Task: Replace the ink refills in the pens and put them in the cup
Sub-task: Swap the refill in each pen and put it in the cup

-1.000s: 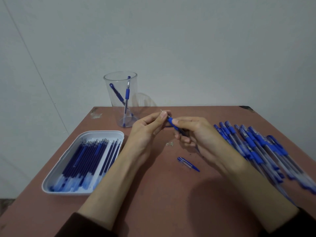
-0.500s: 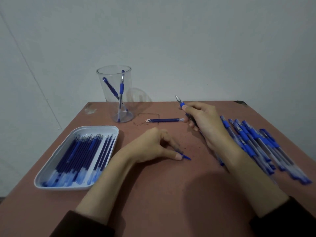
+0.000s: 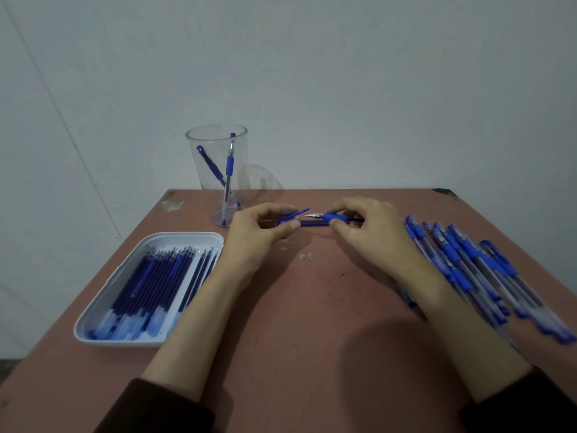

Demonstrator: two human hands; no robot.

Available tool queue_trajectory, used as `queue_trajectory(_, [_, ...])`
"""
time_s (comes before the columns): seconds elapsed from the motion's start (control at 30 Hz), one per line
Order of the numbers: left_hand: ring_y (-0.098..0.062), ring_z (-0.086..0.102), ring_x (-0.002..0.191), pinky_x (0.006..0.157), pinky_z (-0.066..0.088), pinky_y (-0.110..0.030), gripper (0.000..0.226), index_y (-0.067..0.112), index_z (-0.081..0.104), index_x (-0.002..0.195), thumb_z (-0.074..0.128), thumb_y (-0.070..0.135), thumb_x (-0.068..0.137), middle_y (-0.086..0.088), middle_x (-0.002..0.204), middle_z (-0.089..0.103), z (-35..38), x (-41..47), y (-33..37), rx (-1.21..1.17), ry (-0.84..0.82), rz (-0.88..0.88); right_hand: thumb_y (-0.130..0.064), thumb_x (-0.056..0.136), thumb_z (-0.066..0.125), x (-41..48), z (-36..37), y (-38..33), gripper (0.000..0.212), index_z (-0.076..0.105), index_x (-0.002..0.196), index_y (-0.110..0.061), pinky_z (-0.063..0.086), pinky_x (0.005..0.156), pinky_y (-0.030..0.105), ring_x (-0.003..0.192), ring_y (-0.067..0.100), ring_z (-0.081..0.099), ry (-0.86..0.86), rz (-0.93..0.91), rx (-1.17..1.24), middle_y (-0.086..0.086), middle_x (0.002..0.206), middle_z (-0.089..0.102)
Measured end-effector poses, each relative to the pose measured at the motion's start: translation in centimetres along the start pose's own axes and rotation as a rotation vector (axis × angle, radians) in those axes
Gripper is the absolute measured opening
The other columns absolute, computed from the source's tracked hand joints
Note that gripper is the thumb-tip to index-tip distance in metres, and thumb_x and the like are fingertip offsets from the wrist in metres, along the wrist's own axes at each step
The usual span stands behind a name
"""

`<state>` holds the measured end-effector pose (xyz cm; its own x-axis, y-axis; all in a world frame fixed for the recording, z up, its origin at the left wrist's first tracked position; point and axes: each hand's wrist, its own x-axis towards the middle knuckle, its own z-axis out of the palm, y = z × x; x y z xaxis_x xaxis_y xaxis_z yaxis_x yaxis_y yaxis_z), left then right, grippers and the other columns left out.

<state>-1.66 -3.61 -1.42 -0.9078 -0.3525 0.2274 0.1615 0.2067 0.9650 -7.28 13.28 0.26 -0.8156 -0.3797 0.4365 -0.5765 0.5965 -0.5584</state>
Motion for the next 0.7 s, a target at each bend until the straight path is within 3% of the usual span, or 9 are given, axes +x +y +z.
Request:
queue_trajectory(0.13, [-0.009, 0.065, 0.078, 0.069, 0.054, -0.016, 0.019, 0.02, 0.072, 0.09, 0.074, 0.004, 0.078, -0.003, 0.089, 0.073, 0.1, -0.2, 0.2, 0.02, -0.048, 0.01, -0.019, 0.082, 0.062, 0.0, 0.1, 0.0, 0.018, 0.073, 0.094, -0.027, 0.046, 0.077, 0.035, 0.085, 0.016, 0.057, -0.018, -0.035, -0.054, -0.008, 0.083, 0.066])
queue_trajectory(0.3, [-0.004, 0.066, 0.078, 0.076, 0.055, -0.018, 0.024, 0.025, 0.072, 0.085, 0.075, 0.002, 0.077, 0.011, 0.085, 0.071, 0.6, -0.6, 0.3, 0.07, -0.1, 0.05, -0.02, 0.083, 0.061, 0.0, 0.6, -0.1, 0.026, 0.069, 0.105, -0.031, 0.048, 0.08, 0.034, 0.083, 0.01, 0.053, -0.084, -0.038, -0.067, -0.015, 0.08, 0.06])
queue_trajectory(0.37, [-0.005, 0.066, 0.079, 0.075, 0.055, -0.021, 0.026, 0.026, 0.071, 0.085, 0.076, 0.002, 0.075, 0.01, 0.084, 0.072, 0.6, -0.6, 0.3, 0.07, -0.099, 0.072, -0.021, 0.086, 0.058, 0.0, 0.7, -0.3, 0.027, 0.068, 0.11, -0.03, 0.047, 0.08, 0.032, 0.082, 0.01, 0.055, -0.098, -0.021, 0.001, -0.011, 0.082, 0.062])
queue_trajectory(0.43, [-0.005, 0.065, 0.079, 0.073, 0.053, -0.017, 0.026, 0.021, 0.071, 0.09, 0.077, 0.001, 0.074, 0.005, 0.085, 0.072, 0.6, -0.7, 0.4, 0.042, -0.101, 0.105, -0.038, 0.089, 0.055, -0.2, 0.6, -0.5, 0.022, 0.07, 0.105, -0.031, 0.045, 0.075, 0.028, 0.08, 0.005, 0.057, -0.103, -0.015, 0.082, -0.011, 0.083, 0.066])
queue_trajectory(0.57, [-0.007, 0.062, 0.079, 0.074, 0.051, -0.017, 0.032, 0.014, 0.07, 0.097, 0.077, -0.003, 0.071, -0.003, 0.085, 0.071, 1.2, -1.1, 0.8, -0.047, -0.115, 0.152, -0.082, 0.073, 0.039, -0.7, 0.6, -0.8, 0.057, 0.073, 0.079, -0.037, 0.042, 0.078, 0.029, 0.076, 0.0, 0.06, -0.139, 0.031, 0.089, -0.017, 0.072, 0.068])
queue_trajectory(0.63, [-0.008, 0.065, 0.081, 0.075, 0.052, -0.019, 0.033, 0.015, 0.069, 0.096, 0.076, -0.006, 0.071, -0.002, 0.083, 0.071, 1.5, -1.3, 0.9, -0.069, -0.131, 0.169, -0.09, 0.066, 0.036, -0.7, 0.8, -0.7, 0.071, 0.073, 0.082, -0.031, 0.045, 0.082, 0.033, 0.075, 0.006, 0.062, -0.159, 0.063, 0.054, -0.008, 0.073, 0.07])
queue_trajectory(0.7, [-0.006, 0.067, 0.081, 0.073, 0.052, -0.016, 0.035, 0.012, 0.069, 0.098, 0.074, -0.009, 0.071, 0.003, 0.081, 0.072, 1.6, -1.4, 0.9, -0.104, -0.152, 0.175, -0.089, 0.066, 0.04, -0.7, 0.8, -0.6, 0.072, 0.073, 0.082, -0.027, 0.045, 0.079, 0.032, 0.072, 0.008, 0.062, -0.164, 0.074, 0.061, -0.004, 0.07, 0.069])
